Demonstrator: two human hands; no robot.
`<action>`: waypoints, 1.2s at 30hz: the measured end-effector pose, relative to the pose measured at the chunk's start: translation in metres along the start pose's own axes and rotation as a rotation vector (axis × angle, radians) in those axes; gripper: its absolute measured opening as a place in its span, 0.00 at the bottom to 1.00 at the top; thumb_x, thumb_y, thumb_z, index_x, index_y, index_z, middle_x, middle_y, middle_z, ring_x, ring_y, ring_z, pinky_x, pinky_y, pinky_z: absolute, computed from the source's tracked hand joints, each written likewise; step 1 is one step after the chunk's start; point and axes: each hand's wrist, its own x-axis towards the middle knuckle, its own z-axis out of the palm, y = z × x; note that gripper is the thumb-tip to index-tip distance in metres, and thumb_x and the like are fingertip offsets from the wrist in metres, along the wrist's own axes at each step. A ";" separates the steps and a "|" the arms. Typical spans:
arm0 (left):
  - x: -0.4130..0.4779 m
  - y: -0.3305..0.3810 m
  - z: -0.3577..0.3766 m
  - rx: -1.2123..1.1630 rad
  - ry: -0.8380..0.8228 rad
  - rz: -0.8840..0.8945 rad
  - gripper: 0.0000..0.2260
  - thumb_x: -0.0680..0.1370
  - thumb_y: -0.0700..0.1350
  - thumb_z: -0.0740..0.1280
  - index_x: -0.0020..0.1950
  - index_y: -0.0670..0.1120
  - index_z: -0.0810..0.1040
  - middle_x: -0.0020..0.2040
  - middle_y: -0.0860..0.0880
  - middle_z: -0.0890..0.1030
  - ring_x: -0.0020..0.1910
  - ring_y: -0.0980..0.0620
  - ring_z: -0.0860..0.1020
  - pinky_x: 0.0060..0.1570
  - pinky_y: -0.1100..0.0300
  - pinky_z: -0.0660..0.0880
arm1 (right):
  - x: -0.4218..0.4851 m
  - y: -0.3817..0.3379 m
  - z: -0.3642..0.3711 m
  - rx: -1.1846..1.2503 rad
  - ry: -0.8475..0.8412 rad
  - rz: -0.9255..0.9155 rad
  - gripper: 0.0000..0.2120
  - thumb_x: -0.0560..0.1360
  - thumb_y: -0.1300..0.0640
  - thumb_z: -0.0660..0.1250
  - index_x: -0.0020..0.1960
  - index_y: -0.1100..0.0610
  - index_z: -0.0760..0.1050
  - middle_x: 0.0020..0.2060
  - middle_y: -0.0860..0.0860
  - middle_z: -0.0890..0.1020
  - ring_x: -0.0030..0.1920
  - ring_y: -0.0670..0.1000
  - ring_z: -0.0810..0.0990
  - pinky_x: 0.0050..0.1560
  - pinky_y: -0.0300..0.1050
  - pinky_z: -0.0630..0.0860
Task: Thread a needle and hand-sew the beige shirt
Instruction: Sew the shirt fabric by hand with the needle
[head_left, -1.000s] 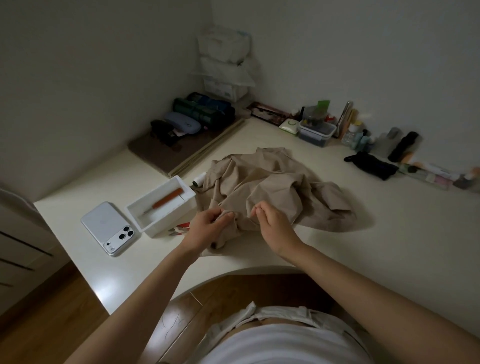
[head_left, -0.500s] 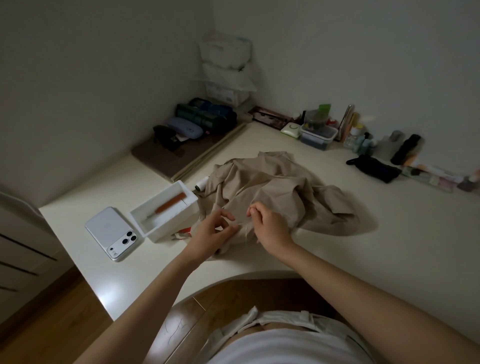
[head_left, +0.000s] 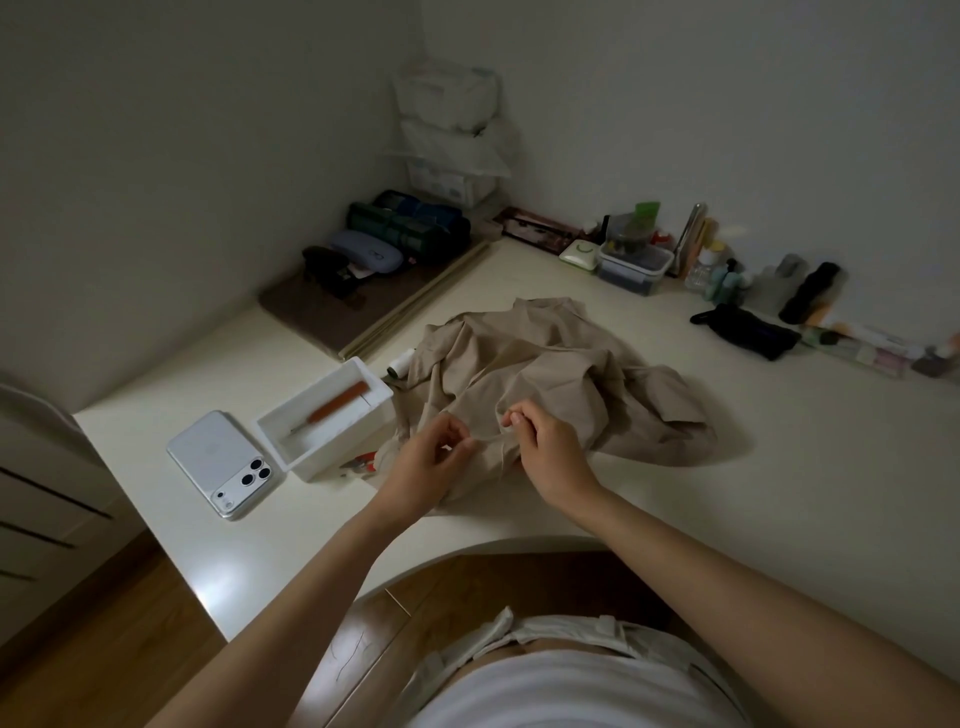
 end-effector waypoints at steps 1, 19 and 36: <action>0.000 0.001 0.000 -0.006 0.002 -0.017 0.02 0.80 0.45 0.63 0.47 0.48 0.73 0.41 0.50 0.77 0.36 0.56 0.74 0.34 0.67 0.71 | 0.000 0.000 0.000 -0.002 -0.004 -0.002 0.09 0.81 0.60 0.56 0.50 0.58 0.75 0.45 0.50 0.81 0.47 0.47 0.79 0.49 0.42 0.76; -0.004 0.004 -0.004 -0.111 0.024 -0.124 0.05 0.79 0.46 0.65 0.44 0.50 0.78 0.43 0.47 0.80 0.43 0.50 0.78 0.44 0.57 0.76 | -0.008 -0.003 -0.010 0.110 0.034 -0.048 0.11 0.81 0.63 0.55 0.57 0.61 0.75 0.50 0.50 0.78 0.43 0.37 0.75 0.43 0.28 0.73; -0.004 0.002 -0.004 -0.125 0.104 -0.079 0.04 0.78 0.44 0.66 0.47 0.46 0.78 0.34 0.50 0.75 0.30 0.59 0.70 0.34 0.61 0.68 | -0.020 -0.001 -0.008 -0.002 -0.156 -0.150 0.05 0.79 0.57 0.63 0.47 0.58 0.75 0.28 0.40 0.75 0.33 0.38 0.78 0.37 0.31 0.74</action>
